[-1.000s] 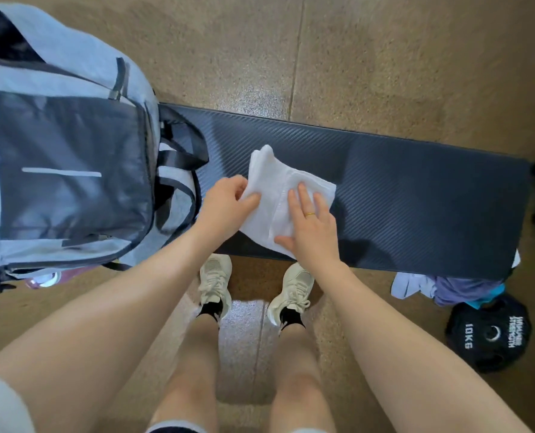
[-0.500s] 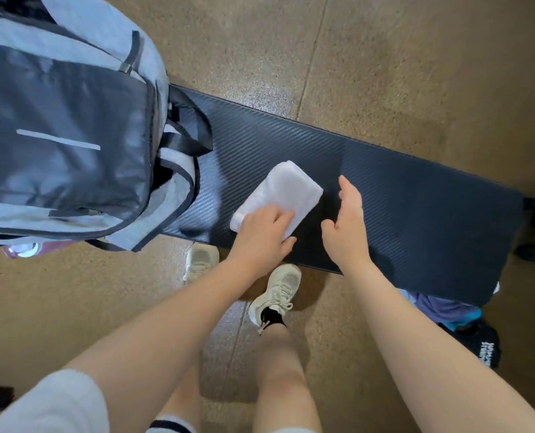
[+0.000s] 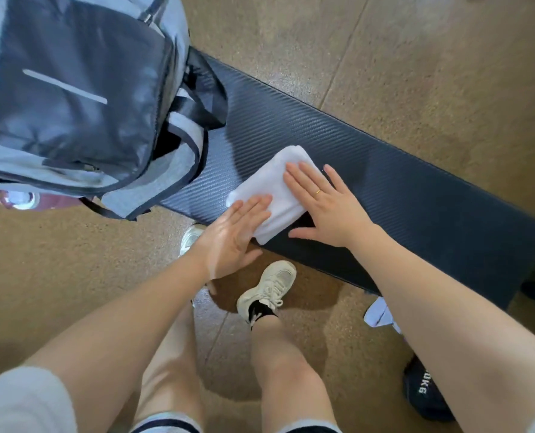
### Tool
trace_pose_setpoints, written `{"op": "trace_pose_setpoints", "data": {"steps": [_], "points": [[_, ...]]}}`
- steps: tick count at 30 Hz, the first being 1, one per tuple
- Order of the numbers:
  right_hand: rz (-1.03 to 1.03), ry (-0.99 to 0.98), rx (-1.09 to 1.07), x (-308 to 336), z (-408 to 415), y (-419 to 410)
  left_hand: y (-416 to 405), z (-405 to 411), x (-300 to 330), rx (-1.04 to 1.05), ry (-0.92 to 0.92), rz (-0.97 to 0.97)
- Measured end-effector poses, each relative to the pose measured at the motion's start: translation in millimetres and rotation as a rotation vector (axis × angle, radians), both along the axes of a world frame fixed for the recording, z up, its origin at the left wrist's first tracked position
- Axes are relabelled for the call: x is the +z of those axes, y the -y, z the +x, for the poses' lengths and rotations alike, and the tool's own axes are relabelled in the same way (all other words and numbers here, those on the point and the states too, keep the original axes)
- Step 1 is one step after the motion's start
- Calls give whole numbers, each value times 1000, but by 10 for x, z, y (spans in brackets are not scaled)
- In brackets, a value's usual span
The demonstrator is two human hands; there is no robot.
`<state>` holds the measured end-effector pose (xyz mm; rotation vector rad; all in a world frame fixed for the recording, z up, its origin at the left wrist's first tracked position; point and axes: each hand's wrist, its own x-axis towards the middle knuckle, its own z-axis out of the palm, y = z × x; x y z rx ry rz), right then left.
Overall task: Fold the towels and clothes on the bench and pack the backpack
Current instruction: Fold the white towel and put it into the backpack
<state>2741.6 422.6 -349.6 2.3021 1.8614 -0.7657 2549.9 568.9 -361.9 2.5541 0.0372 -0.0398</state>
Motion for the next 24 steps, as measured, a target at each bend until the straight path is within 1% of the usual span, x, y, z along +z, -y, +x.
{"op": "trace_pose_setpoints", "data": {"steps": [1, 3, 4, 7, 9, 10, 11, 12, 13, 14, 16, 18, 19, 20, 22, 23, 24], "points": [[-31, 13, -12, 4, 44, 26, 3, -17, -25, 36, -27, 10], [-81, 48, -87, -3, 118, 47, 30, -30, -59, 98, -131, 89], [-75, 65, -129, -9, 148, 45, 62, -26, -64, 120, -184, 119], [90, 93, -167, -34, 187, 1, 149, 60, -83, 178, -262, 177], [229, 15, -232, -53, 172, -39, 156, 104, -73, 204, -353, 241], [279, -52, -279, -26, 162, -73, 146, 133, -56, 252, -371, 250], [309, -139, -339, 34, 150, -116, 126, 154, -17, 341, -331, 159], [314, -249, -412, 116, 141, -158, 97, 173, 53, 457, -260, -33], [300, -369, -497, 217, 133, -193, 56, 192, 163, 560, -230, -291], [279, -481, -608, 327, 121, -224, 9, 213, 305, 632, -235, -467], [251, -630, -865, 507, 86, -285, -82, 205, 483, 751, -249, -657], [238, -642, -1060, 566, 46, -366, -163, 172, 536, 841, -266, -839], [212, -627, -1117, 545, 34, -412, -204, 157, 511, 858, -301, -874], [171, -617, -1154, 496, 27, -461, -240, 161, 482, 857, -364, -868], [73, -598, -1202, 377, -8, -572, -315, 194, 405, 831, -516, -739], [31, -558, -1204, 320, -35, -632, -354, 211, 383, 832, -572, -644], [5, -472, -1184, 277, -65, -695, -393, 230, 396, 837, -609, -553]]}}
